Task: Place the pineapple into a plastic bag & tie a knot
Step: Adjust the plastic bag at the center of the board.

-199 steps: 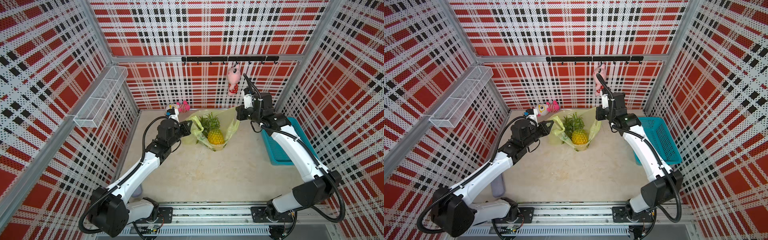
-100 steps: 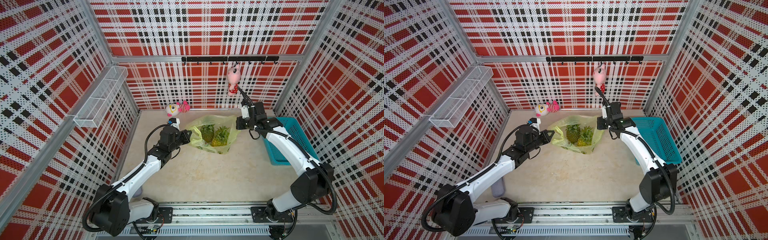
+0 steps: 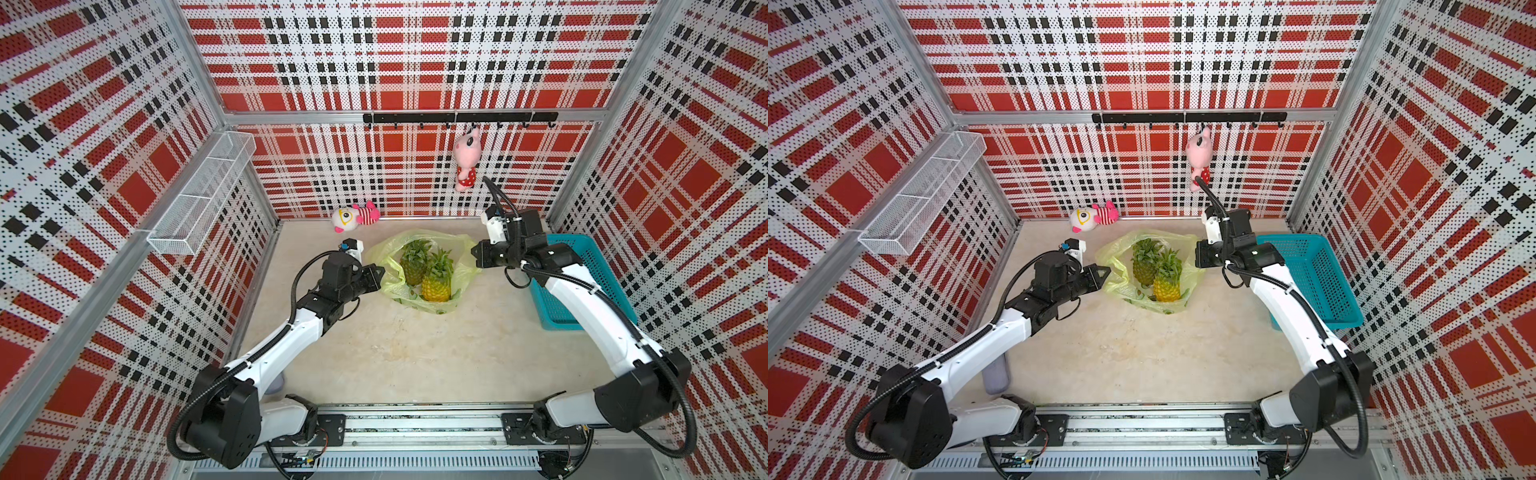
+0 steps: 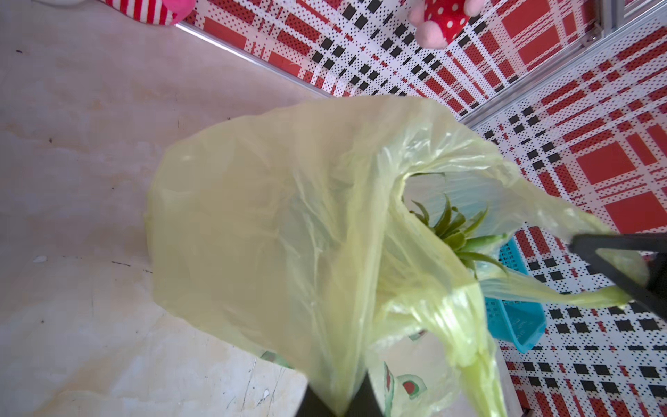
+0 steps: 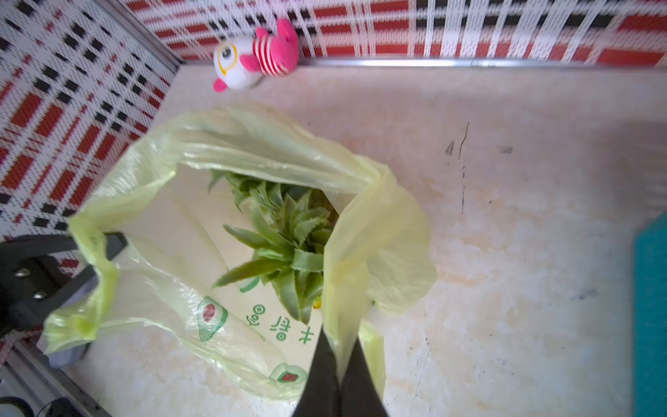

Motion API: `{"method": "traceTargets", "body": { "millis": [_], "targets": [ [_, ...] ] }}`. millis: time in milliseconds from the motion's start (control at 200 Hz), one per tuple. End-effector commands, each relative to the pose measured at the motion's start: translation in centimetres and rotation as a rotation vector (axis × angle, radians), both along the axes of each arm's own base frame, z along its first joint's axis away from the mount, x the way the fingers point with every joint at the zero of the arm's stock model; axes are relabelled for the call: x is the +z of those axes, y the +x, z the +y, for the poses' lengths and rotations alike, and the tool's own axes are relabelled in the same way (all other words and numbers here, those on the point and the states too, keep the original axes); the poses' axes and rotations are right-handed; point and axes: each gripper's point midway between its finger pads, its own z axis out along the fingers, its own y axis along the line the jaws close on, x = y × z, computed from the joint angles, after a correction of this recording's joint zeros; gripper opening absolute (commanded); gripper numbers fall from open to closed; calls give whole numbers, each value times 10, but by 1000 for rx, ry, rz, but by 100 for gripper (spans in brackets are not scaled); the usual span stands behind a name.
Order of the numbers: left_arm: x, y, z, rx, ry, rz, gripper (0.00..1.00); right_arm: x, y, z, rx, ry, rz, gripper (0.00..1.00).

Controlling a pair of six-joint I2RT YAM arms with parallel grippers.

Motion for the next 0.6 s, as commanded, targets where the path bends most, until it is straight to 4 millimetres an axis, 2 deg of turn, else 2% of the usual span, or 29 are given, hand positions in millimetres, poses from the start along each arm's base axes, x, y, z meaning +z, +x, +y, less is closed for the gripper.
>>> {"method": "traceTargets", "body": {
  "millis": [0, 115, 286, 371, 461, 596],
  "targets": [
    [60, 7, 2, -6, -44, -136, 0, 43, 4, -14, -77, 0, -98, 0],
    [102, 19, 3, 13, -67, -223, 0, 77, 27, -26, -159, -7, -184, 0],
    [160, 36, 9, 50, -124, -350, 0, 122, 56, -34, -223, -6, -294, 0],
    [182, 39, 11, 55, -149, -399, 0, 127, 71, -38, -249, -1, -302, 0],
    [187, 44, 11, 55, -151, -411, 0, 123, 86, -39, -253, 9, -295, 0],
    [177, 62, 10, 50, -135, -388, 0, 120, 108, -41, -267, 9, -297, 0]
  ]
}}
